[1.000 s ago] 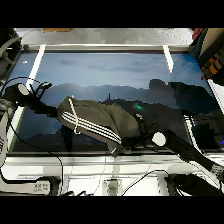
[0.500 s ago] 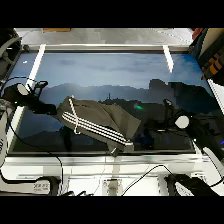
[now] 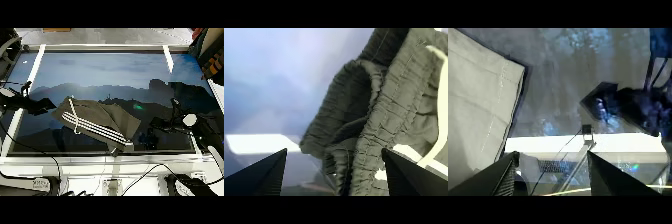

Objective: Fold the clothes and pants, and hang the long-sleeved shirts on hangers.

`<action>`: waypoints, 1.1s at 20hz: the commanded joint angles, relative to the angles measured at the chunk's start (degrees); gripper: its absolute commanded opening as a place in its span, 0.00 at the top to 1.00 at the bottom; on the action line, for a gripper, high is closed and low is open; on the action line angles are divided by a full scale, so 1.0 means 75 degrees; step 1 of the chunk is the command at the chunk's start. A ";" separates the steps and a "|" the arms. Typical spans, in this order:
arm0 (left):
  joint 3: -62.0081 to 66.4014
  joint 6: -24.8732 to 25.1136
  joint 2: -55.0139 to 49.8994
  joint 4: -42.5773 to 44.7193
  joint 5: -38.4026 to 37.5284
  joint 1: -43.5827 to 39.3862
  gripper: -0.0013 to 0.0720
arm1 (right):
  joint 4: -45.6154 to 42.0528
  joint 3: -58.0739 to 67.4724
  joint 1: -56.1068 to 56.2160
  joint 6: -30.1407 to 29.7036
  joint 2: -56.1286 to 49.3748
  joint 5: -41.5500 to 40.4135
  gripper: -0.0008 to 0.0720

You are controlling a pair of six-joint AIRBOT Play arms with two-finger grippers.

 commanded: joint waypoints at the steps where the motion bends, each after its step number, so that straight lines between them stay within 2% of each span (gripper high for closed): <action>1: -0.0003 0.0003 -0.0568 -0.0297 -0.0309 -0.0099 0.03 | 0.0052 0.0006 -0.0023 -0.0020 0.0000 -0.0047 0.32; 8: 0.0000 0.0009 -0.1177 -0.0297 0.0157 -0.0903 0.04 | 0.0341 -0.0350 -0.0023 -0.0015 -0.0169 0.0256 0.32; 9: 0.0000 0.0006 -0.1177 -0.0294 0.0210 -0.0979 0.04 | 0.0740 -0.0554 -0.0023 -0.0085 -0.0277 0.0245 0.32; 10: 0.0000 0.0009 -0.1177 -0.0297 0.0210 -0.1037 0.04 | 0.1367 -0.0737 -0.0023 -0.0501 -0.0408 0.0184 0.32; 11: 0.0000 0.0006 -0.1177 -0.0297 0.0201 -0.1096 0.04 | 0.1909 -0.0866 -0.0023 -0.0804 -0.0562 0.0099 0.28; 12: 0.0000 0.0003 -0.1177 -0.0300 0.0198 -0.1139 0.04 | 0.2288 -0.0938 -0.0023 -0.0877 -0.0784 -0.0006 0.13; 13: 0.0000 0.0000 -0.1177 -0.0300 0.0198 -0.1183 0.04 | 0.2416 -0.0941 -0.0023 -0.0877 -0.1043 -0.0050 0.03; 15: 0.0000 0.0000 -0.1177 -0.0303 0.0166 -0.1279 0.04 | 0.2821 -0.0941 -0.0023 -0.0915 -0.1667 -0.0032 0.04; 17: 0.0000 0.0000 -0.1177 -0.0300 0.0137 -0.1346 0.04 | 0.3733 -0.0941 -0.0023 -0.1638 -0.2250 0.0152 0.05; 20: 0.0000 0.0003 -0.1177 -0.0297 0.0108 -0.1399 0.04 | 0.5499 -0.0938 -0.0023 -0.3602 -0.2812 0.1043 0.05; 22: 0.0000 0.0000 -0.1177 -0.0350 0.0085 -0.1402 0.04 | 0.5977 -0.0938 0.0015 -0.4450 -0.2973 0.1655 0.05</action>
